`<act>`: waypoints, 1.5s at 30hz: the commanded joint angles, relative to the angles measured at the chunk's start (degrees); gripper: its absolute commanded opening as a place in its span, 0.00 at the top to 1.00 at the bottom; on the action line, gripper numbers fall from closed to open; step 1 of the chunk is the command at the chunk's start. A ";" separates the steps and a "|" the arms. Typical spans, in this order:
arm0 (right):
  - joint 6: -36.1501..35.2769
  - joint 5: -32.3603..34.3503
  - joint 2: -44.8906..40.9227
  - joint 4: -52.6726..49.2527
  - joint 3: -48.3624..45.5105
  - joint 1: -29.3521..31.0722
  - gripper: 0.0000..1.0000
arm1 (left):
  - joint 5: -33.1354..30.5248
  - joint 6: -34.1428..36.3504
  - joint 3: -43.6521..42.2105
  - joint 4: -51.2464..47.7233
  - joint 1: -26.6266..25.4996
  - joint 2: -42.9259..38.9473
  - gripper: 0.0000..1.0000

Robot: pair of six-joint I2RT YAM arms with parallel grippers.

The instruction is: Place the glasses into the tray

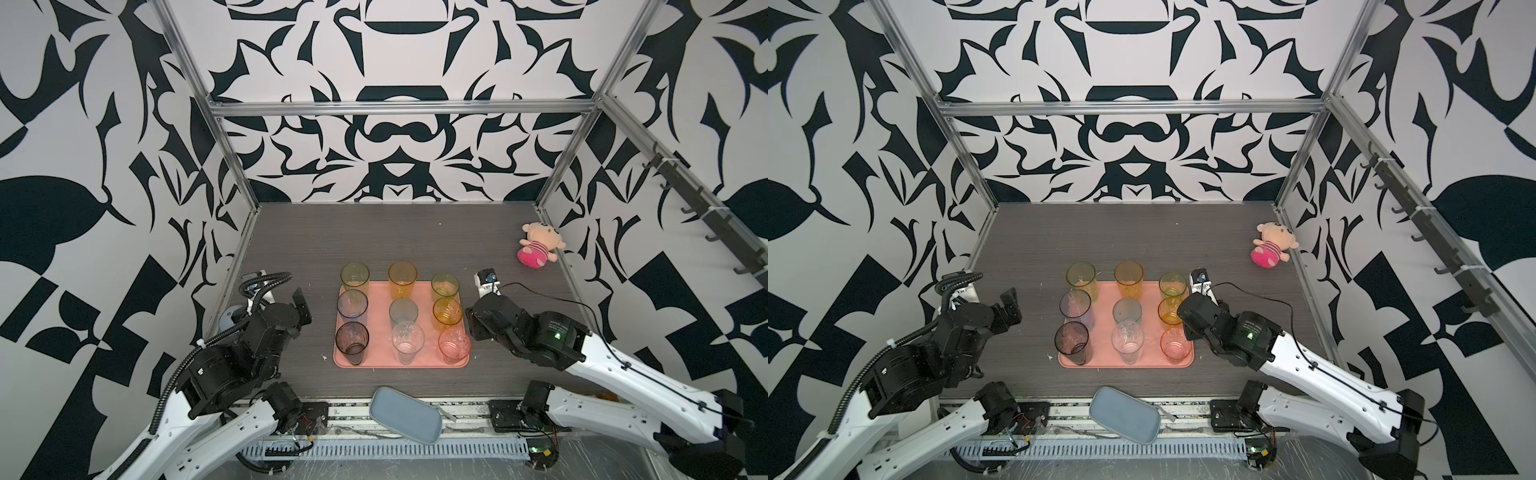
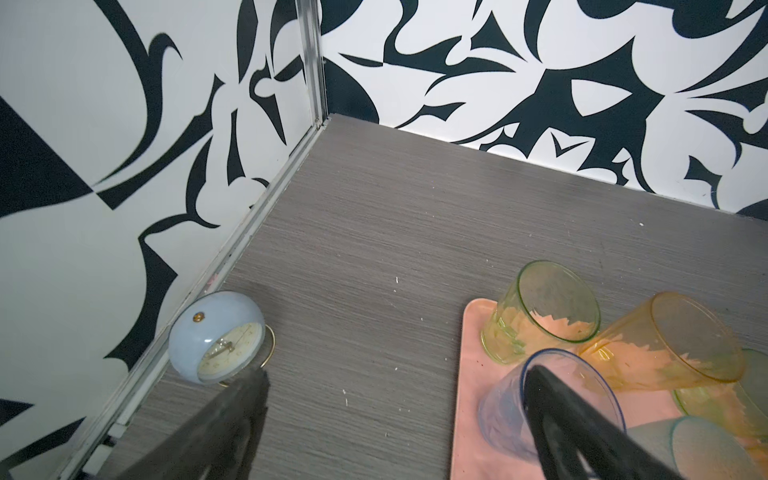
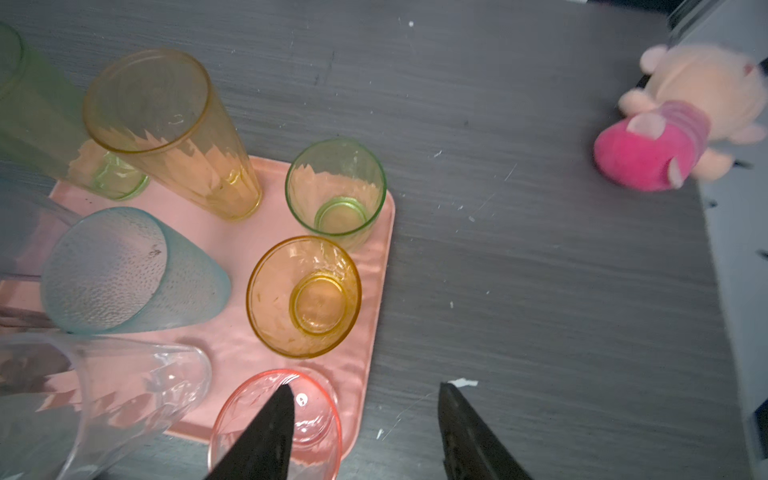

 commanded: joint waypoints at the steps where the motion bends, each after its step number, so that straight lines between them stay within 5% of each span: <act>1: -7.45 8.79 -0.34 4.90 3.02 -0.75 0.37 | -3.80 6.38 1.38 3.77 -0.22 1.33 0.00; 11: -21.21 12.51 -0.99 21.36 0.21 -8.45 0.25 | -8.09 32.12 -6.62 33.68 0.31 3.34 0.01; 16: -25.41 11.80 -0.22 28.86 -1.89 -13.19 0.11 | -5.24 39.68 -9.74 44.37 5.10 6.91 0.01; 23: -28.69 10.12 2.97 39.14 -5.42 -19.58 0.01 | 2.46 39.69 -10.97 51.31 17.69 13.03 0.01; 31: -29.96 8.27 6.85 50.15 -9.77 -27.55 0.01 | 13.60 40.54 -18.69 65.18 29.38 17.03 0.01; 36: -31.00 3.31 9.65 57.92 -13.42 -32.42 0.01 | 15.85 36.48 -21.60 69.10 35.70 21.39 0.01; 45: -32.00 5.23 18.32 68.40 -18.24 -34.61 0.00 | 20.78 29.21 -26.53 77.37 43.92 30.19 0.01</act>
